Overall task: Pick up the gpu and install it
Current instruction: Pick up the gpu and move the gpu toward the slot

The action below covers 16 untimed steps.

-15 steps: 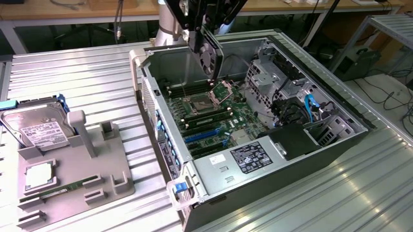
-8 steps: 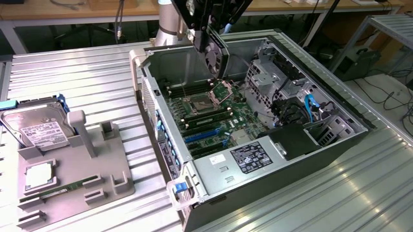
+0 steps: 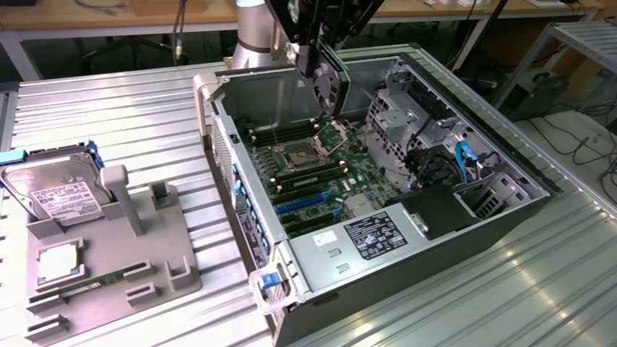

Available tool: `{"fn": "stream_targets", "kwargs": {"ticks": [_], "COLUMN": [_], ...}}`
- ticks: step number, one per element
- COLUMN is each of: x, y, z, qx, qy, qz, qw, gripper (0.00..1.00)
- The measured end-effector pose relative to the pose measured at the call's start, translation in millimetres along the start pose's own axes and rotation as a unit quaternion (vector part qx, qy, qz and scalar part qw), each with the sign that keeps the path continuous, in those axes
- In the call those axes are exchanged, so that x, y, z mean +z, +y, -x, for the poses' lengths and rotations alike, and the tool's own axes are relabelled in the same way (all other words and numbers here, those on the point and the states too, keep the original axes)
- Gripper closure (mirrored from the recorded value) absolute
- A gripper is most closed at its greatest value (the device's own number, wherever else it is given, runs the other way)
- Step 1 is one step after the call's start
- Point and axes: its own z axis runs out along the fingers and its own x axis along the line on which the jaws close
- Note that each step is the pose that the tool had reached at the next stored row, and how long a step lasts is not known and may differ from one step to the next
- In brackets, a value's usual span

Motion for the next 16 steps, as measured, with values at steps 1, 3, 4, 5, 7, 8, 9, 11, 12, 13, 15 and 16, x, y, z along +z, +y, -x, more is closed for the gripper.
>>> {"fn": "stream_targets", "kwargs": {"ticks": [1, 3, 4, 5, 7, 8, 9, 11, 12, 13, 15, 16], "x": [0.1, 0.3, 0.4, 0.5, 0.6, 0.7, 0.8, 0.9, 1.0, 1.0, 1.2, 1.4], "y": [0.0, -0.1, -0.2, -0.2, -0.3, -0.3, -0.4, -0.5, -0.5, -0.5, -0.6, -0.6], "z": [0.8, 3.3, 4.3, 4.9, 7.0, 8.0, 9.0, 10.6, 11.4, 12.4, 14.8, 15.9], "qx": [0.0, 0.0, 0.0, 0.0, 0.0, 0.0, 0.0, 0.0, 0.0, 0.0, 0.0, 0.0], "qy": [0.0, 0.0, 0.0, 0.0, 0.0, 0.0, 0.0, 0.0, 0.0, 0.0, 0.0, 0.0], "qz": [0.0, 0.0, 0.0, 0.0, 0.0, 0.0, 0.0, 0.0, 0.0, 0.0, 0.0, 0.0], "qw": [1.0, 1.0, 1.0, 1.0, 1.0, 1.0, 1.0, 1.0, 1.0, 1.0, 1.0, 1.0], "gripper": [0.73, 0.73, 0.73, 0.73, 0.73, 0.73, 0.73, 0.73, 0.73, 0.73, 0.73, 0.73]}}
